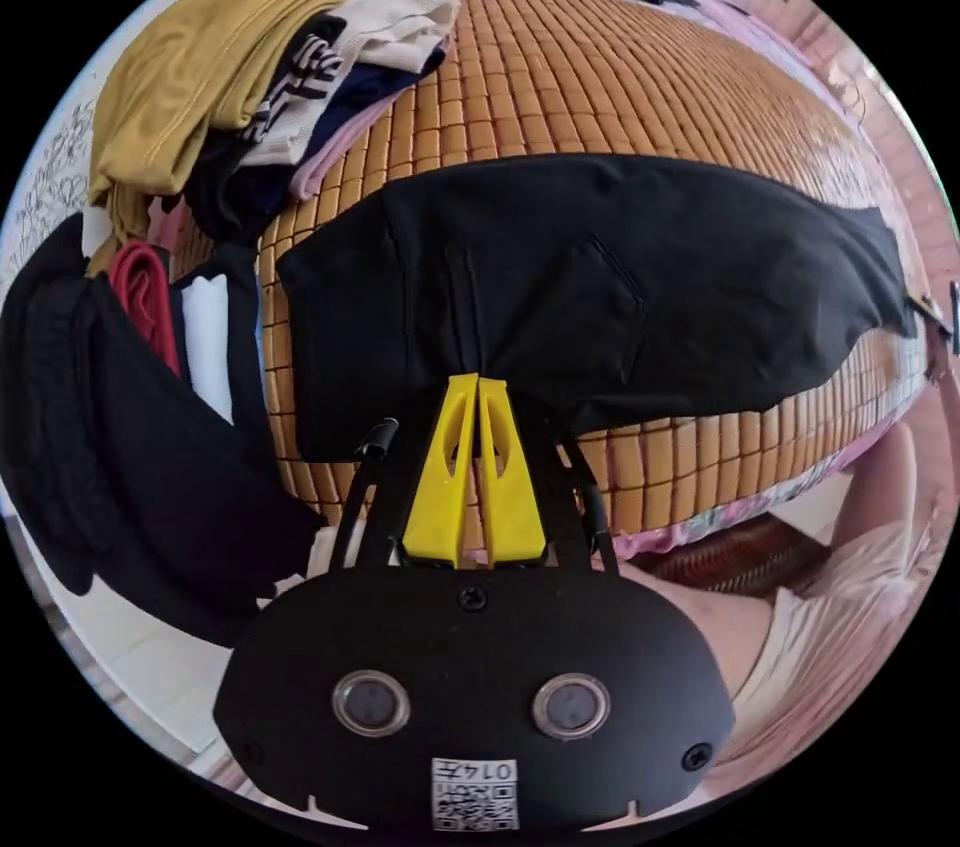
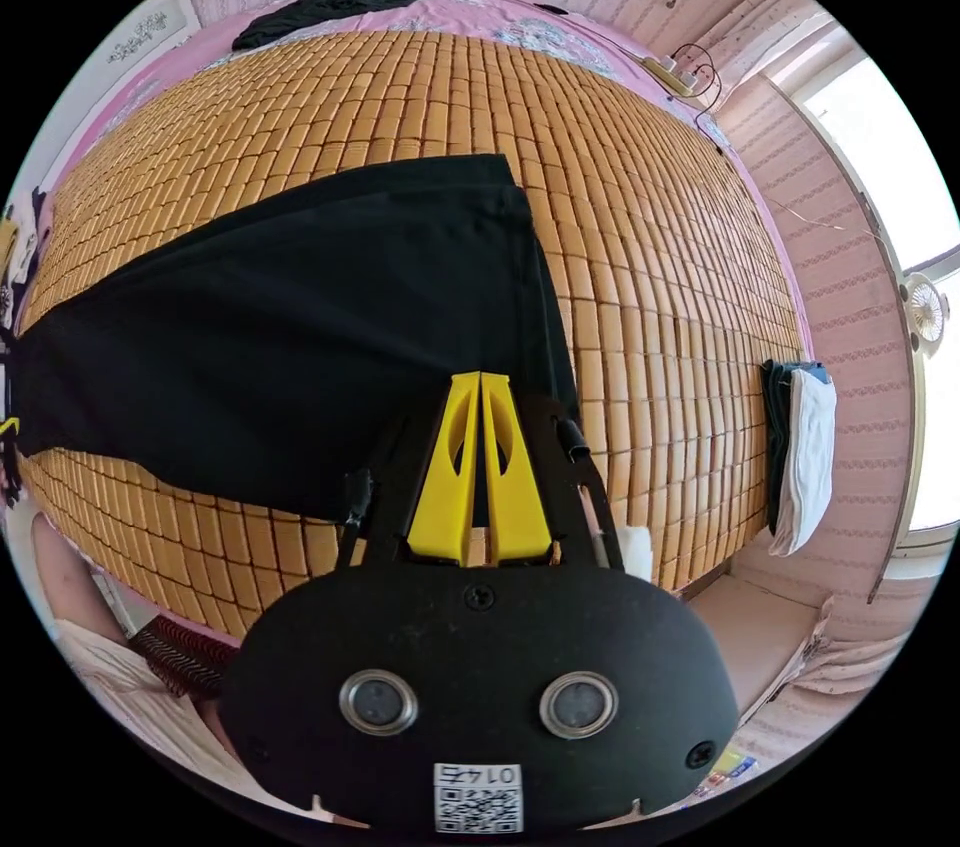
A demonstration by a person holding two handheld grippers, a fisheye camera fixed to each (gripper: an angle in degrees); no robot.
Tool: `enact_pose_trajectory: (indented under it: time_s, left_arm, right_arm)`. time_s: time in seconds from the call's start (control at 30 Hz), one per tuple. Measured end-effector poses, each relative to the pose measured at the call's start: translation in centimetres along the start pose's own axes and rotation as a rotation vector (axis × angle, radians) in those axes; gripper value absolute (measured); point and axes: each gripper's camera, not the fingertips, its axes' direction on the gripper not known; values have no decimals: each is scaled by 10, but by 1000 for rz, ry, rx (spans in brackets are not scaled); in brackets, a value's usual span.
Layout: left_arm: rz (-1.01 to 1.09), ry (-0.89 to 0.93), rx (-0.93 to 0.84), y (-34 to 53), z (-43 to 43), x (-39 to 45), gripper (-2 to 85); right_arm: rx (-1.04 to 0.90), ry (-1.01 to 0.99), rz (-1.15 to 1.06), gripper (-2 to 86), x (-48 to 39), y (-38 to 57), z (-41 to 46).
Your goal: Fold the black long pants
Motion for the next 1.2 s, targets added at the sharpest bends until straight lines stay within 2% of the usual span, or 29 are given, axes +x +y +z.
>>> enact_pose_trajectory:
  time_s: [0.07,0.17,0.3,0.4,0.57,0.7,0.83,0.97,1.1,1.2]
  left_arm:
    - [126,-145,-55,8,13,25,-9]
    - [137,-109,-35,19,18,33,-8]
    - [119,-66,92,34,-11,43,-3]
    - [232,-57,221,35,-48,80,3]
    - [541,50,366,-2,-77,196,37]
    - [770,138,429,-34,-70,290,58]
    - [1006,121,494,-65,-50,388,74]
    - [1152,108,460,-89,-29,456,88]
    - [1164,135,521,-95,-38,473,81]
    - [1116,167,527,-103,-38,471,76]
  right_arm:
    - [-20,-50,-9,-9,5,31,-5]
    - [-84,-101,-7,-8,13,74,-9]
    - [55,-98,79,6,36,103,-27]
    - [173,-160,133,54,56,91,-30]
    - [189,-183,195,92,80,59,0]
    - [175,-302,219,10,104,65,18]
    - [300,-394,189,-6,119,100,-9]
    - [425,-442,155,-8,130,129,-53]
    - [488,-436,147,-8,151,118,-85]
    - [415,-438,167,-6,163,69,-50]
